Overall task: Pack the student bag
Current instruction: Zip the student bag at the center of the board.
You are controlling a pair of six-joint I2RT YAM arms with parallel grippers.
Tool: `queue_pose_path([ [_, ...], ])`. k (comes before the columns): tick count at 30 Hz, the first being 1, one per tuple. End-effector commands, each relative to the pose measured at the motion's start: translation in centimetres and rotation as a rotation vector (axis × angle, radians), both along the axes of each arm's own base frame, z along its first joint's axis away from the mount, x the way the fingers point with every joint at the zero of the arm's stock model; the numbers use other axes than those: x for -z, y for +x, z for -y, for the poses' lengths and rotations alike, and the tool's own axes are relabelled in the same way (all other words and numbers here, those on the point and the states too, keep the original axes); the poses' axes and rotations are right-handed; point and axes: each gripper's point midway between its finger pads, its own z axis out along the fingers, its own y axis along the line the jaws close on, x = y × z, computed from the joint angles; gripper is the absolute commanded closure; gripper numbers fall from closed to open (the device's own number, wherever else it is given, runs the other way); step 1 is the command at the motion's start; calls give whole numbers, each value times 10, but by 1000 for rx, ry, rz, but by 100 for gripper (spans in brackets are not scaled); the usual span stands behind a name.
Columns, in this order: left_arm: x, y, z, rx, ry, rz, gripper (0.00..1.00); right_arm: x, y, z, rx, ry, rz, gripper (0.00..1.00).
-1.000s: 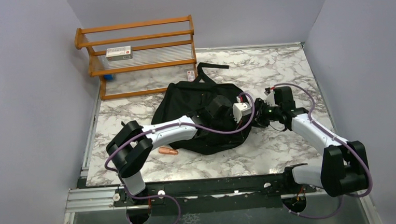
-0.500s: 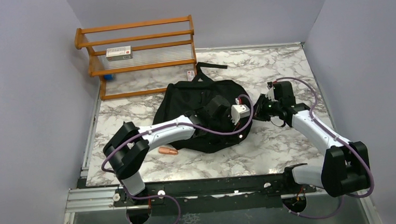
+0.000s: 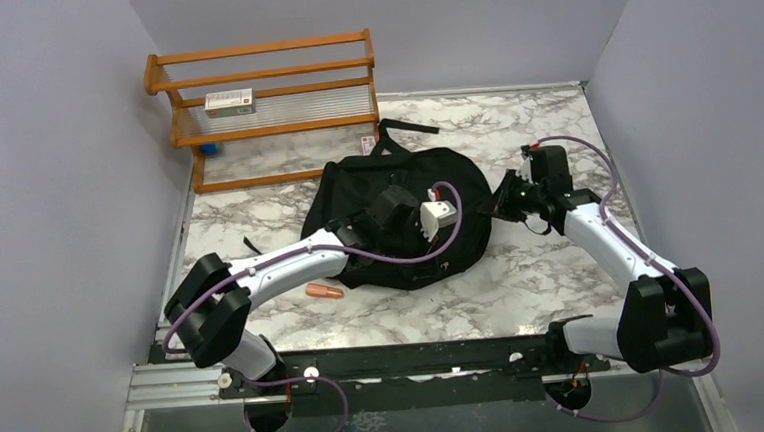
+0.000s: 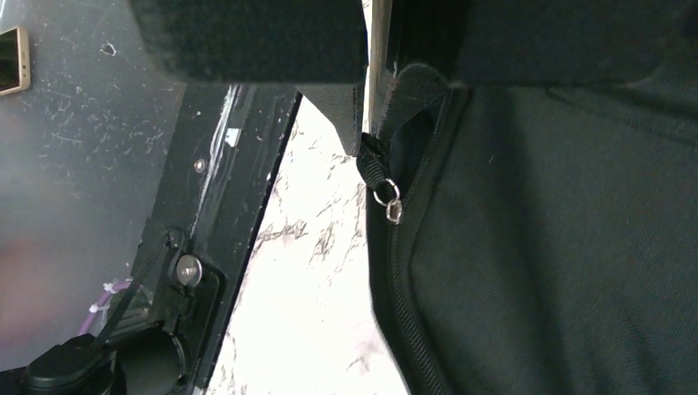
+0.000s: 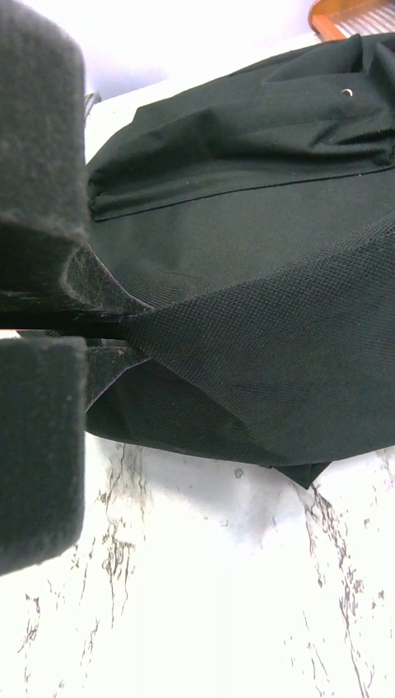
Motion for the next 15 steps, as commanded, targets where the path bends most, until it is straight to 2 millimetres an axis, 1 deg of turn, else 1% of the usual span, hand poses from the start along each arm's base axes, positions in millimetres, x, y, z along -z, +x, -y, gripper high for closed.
queue_pose_path([
  [1,2,-2,-27,-51,34,-22,100,-20,29,21,68,-68,112,99],
  [8,7,9,-62,-149,48,-50,100,-16,31,25,75,-75,108,100],
  [15,18,12,-89,-233,85,-82,100,-18,35,28,82,-77,112,99],
])
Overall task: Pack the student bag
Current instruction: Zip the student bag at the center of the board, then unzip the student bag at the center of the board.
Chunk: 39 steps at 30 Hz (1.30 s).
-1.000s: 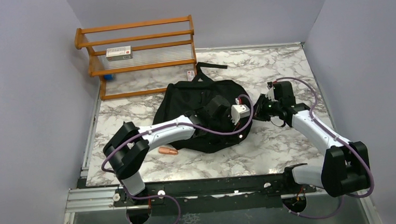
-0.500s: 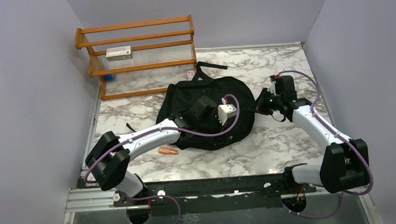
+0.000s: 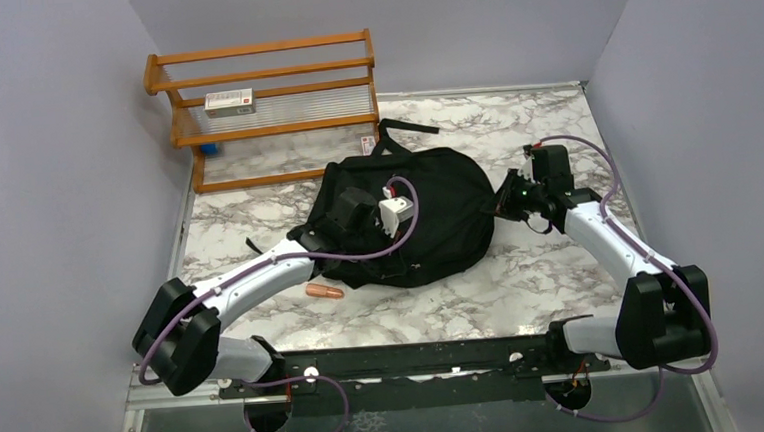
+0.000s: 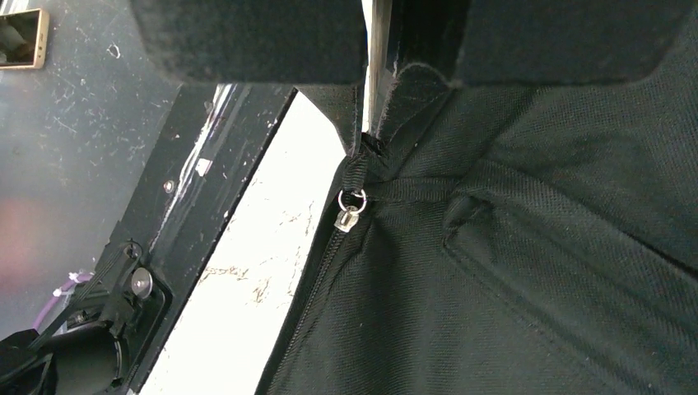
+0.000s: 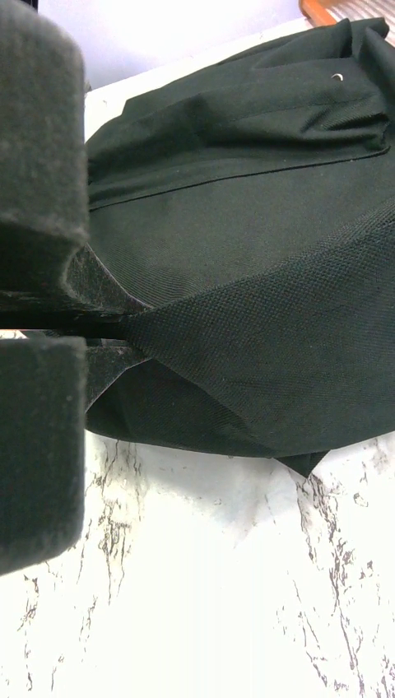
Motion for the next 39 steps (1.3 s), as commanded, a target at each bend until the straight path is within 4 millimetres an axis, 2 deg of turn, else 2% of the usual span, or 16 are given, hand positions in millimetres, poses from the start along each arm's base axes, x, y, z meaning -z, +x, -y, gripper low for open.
queue_pose_path([
  [1,9,-4,-21,-68,47,-41,100,-23,31,18,63,-50,115,100],
  [10,23,-5,-47,-201,91,-92,100,-23,36,19,60,-48,120,100],
  [13,15,2,-41,-217,60,-85,100,-31,35,7,1,0,152,99],
  [16,-3,15,-29,-224,8,-61,100,-48,30,-12,-116,75,208,99],
  [18,-19,25,-19,-226,-36,-44,88,-58,26,-22,-176,115,239,99],
  [21,-49,39,-3,-209,-124,-10,60,-74,20,-31,-231,160,283,100],
  [24,-72,48,6,-189,-178,11,47,-90,17,-37,-264,190,313,100],
  [27,-81,61,4,-213,-195,33,43,-109,15,-43,-302,227,345,100],
  [30,-76,80,-9,-310,-173,38,42,-126,16,-46,-322,239,374,100],
  [34,-61,107,-31,-481,-121,16,42,-135,25,-36,-249,195,380,100],
  [39,-59,127,-50,-587,-92,55,38,-144,33,-35,-229,187,390,100],
])
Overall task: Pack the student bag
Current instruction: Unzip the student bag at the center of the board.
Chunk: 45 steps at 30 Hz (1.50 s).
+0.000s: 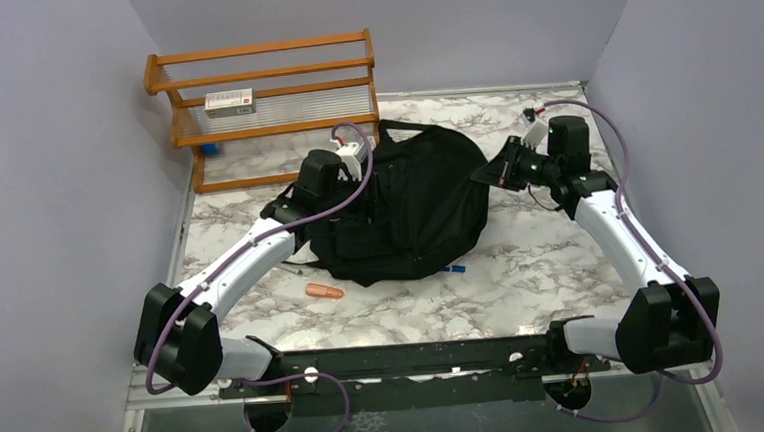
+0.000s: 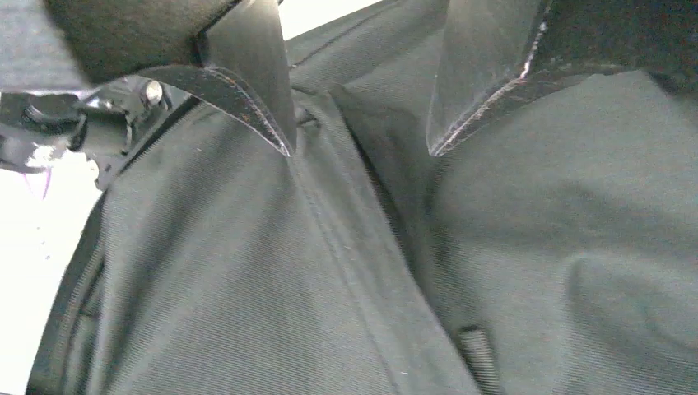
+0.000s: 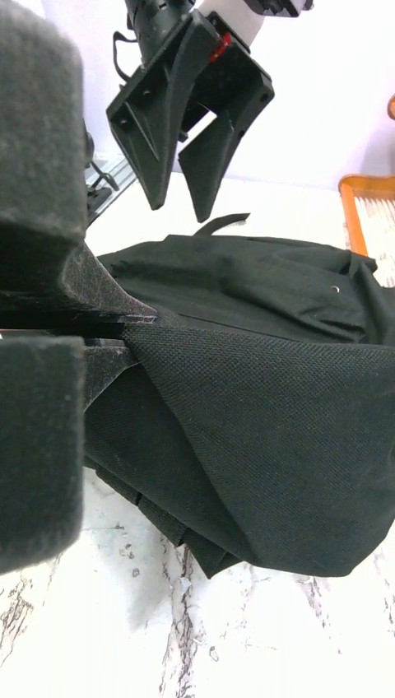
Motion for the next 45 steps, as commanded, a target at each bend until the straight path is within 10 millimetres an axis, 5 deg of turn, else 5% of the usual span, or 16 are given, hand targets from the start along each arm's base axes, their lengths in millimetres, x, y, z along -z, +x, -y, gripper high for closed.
queue_pose_path([
  [1,1,26,-23,-159,50,26,37,-46,16,3,32,8,128,100],
  [10,17,59,-60,-297,101,9,25,-40,36,40,256,-123,106,100],
  [14,27,64,-53,-268,90,-12,22,-23,38,38,226,-144,63,100],
  [19,24,76,-42,-243,61,2,21,21,32,50,251,-230,-28,99],
  [24,7,104,-26,-237,18,38,21,47,25,67,297,-321,-81,78],
  [28,-9,128,-11,-264,-45,29,26,35,25,72,317,-336,-51,64],
  [33,-13,145,10,-253,-95,-6,36,10,28,62,280,-292,-2,61],
  [41,23,134,4,-143,97,42,47,-22,27,1,-20,-36,71,76],
  [45,38,125,6,-86,234,93,44,-22,35,-4,-22,-33,59,75],
])
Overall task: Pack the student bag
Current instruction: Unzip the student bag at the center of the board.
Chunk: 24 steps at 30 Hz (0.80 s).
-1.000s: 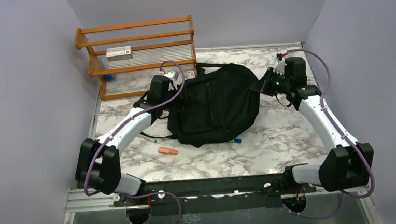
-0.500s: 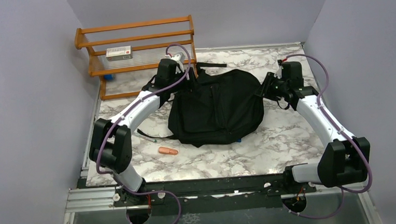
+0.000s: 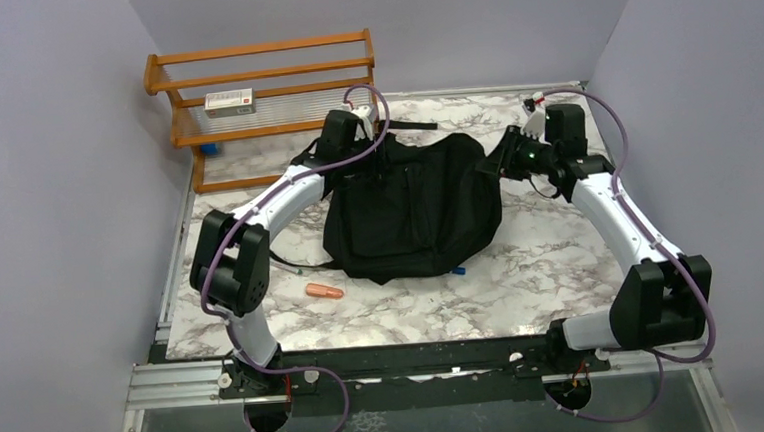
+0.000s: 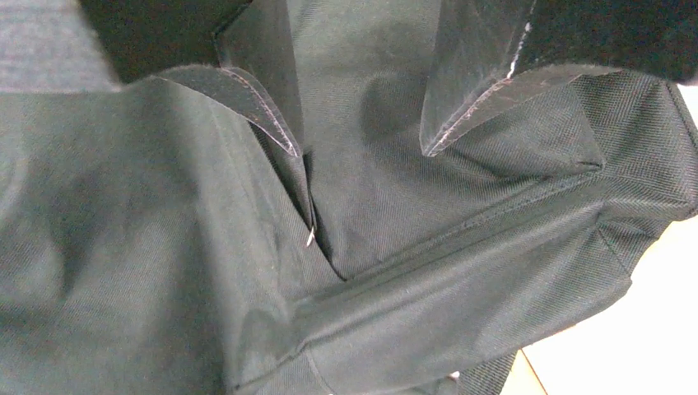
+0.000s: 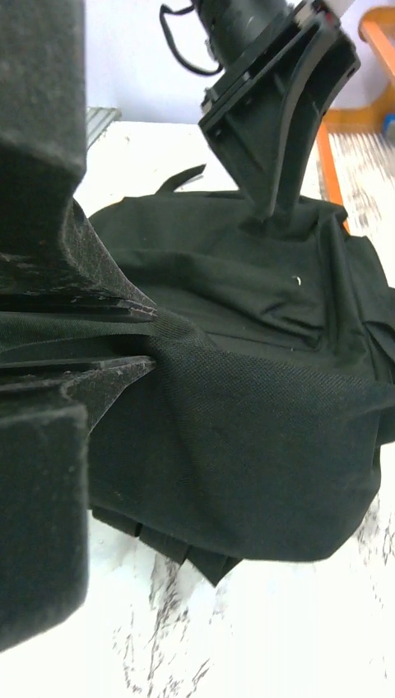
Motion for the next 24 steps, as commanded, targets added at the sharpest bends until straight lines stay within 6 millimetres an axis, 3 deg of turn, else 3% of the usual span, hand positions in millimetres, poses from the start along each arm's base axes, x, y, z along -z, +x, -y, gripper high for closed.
queue_pose_path([
  [1,14,-11,4,99,178,63,43,-27,11,-18,-62,63,60,72],
  [5,21,-13,16,134,198,64,41,-11,18,14,83,-92,16,59],
  [10,28,-14,24,161,250,76,41,-9,13,52,232,-251,35,54],
  [15,36,-12,31,177,289,87,40,-22,10,47,220,-221,88,54],
  [24,37,-2,48,196,358,133,37,-23,7,42,207,-188,90,54],
])
